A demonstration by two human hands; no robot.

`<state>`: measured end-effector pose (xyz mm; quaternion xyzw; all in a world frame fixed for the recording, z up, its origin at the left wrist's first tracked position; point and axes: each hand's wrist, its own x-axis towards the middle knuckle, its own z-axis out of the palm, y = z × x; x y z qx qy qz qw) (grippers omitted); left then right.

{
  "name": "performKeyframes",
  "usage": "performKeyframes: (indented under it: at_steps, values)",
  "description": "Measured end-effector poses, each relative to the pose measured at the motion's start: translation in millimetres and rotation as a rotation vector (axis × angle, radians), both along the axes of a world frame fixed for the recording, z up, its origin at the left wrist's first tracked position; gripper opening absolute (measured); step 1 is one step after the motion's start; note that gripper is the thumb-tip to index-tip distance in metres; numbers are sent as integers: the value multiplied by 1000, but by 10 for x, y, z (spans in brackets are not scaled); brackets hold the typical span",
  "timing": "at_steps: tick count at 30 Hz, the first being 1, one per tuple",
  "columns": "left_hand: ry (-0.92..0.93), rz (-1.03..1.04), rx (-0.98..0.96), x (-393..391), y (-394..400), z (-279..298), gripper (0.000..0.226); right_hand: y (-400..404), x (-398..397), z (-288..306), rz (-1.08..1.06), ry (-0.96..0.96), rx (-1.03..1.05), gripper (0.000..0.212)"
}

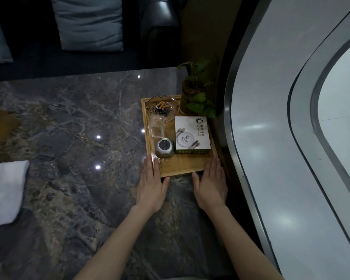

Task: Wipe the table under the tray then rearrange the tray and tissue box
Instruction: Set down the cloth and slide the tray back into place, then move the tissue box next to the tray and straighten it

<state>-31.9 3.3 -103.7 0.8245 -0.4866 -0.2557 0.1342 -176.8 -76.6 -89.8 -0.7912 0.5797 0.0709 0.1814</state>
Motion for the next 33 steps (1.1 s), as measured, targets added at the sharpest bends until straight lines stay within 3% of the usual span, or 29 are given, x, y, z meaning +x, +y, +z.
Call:
performKeyframes:
  at_steps: [10, 15, 18, 24, 33]
  values:
    - [114, -44, 21, 137, -3, 101, 73, 37, 78, 112, -23, -16, 89, 70]
    - [367, 36, -60, 313, 28, 238, 64, 275, 333, 207, 65, 144, 57, 72]
    - [398, 107, -62, 505, 141, 324, 56, 350, 583, 308, 154, 213, 16, 65]
    - [239, 160, -31, 1157, 391, 581, 34, 405, 1240, 663, 328, -176, -33, 31]
    - [169, 307, -152, 2707, 919, 1114, 31, 689, 2708, 1004, 375, -495, -113, 28]
